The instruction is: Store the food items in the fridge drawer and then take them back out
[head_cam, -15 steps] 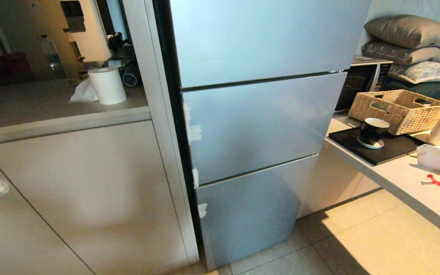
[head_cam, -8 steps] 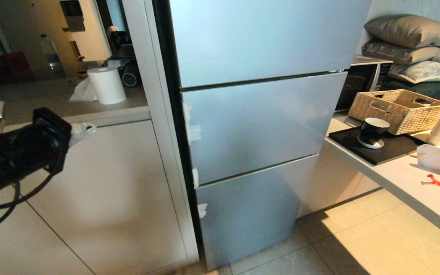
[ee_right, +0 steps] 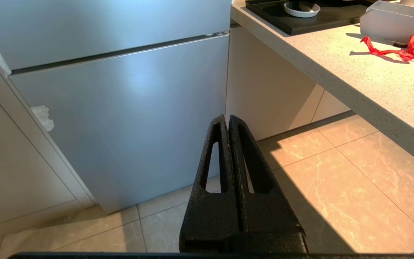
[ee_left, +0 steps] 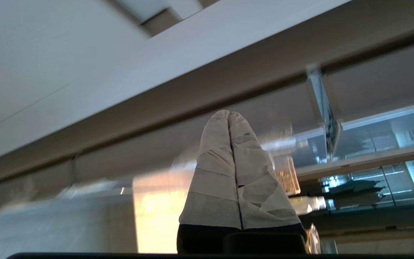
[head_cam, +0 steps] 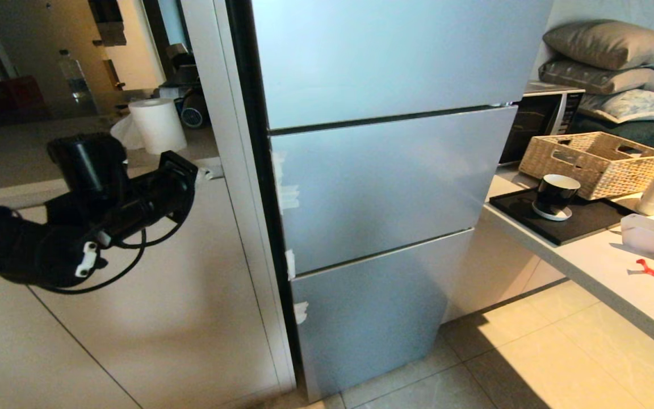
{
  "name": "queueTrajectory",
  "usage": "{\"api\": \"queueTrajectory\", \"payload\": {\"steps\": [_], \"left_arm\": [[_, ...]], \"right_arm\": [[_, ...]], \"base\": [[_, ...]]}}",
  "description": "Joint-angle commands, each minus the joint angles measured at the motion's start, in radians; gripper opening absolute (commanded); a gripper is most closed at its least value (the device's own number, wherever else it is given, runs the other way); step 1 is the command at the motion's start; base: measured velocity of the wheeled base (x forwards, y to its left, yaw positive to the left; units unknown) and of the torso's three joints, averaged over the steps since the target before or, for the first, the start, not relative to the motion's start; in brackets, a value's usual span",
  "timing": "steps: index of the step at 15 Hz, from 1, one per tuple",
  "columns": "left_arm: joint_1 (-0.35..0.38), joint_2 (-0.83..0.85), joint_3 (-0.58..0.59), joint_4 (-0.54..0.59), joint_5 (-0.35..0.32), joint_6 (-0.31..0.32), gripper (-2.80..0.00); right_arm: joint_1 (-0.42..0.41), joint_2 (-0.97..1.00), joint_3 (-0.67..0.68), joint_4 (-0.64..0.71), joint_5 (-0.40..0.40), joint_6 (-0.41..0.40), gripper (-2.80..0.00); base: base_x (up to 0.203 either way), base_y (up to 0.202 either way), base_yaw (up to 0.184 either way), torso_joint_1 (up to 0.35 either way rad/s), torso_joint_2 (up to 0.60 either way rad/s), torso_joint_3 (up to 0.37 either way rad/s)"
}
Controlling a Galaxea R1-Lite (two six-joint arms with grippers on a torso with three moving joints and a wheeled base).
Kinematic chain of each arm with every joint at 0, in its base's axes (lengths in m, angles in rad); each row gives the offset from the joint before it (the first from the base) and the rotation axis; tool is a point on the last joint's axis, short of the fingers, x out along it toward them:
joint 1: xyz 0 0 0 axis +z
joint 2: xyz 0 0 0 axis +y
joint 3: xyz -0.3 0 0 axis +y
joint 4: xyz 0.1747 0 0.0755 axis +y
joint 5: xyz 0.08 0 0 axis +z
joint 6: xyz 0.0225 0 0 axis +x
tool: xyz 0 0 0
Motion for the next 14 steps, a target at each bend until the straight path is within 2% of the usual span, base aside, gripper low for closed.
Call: {"api": "queueTrajectory", "payload": {"steps": [1,5,14], "left_arm": [[-0.054,0.097,-0.098,-0.005,0.047,-0.002,-2.8],[-0.11,0.17,-0.203,-0.007,0.132,-0.001,-2.8],[-0.141,0.256,-0.347,-0.007,0.13,0.001,-2.8]], "right_arm": [[0.0,0.001,0.0,0.0,0.0,0.0,-2.8],[0.0,0.002,0.0,0.0,0.0,0.0,-2.8],[0.0,0.002,0.0,0.0,0.0,0.0,-2.8]], "base": [[0.0,0.0,0.0,0.0,0.0,0.0],[0.0,0.0,0.0,0.0,0.0,0.0],[0.0,0.0,0.0,0.0,0.0,0.0]]}}
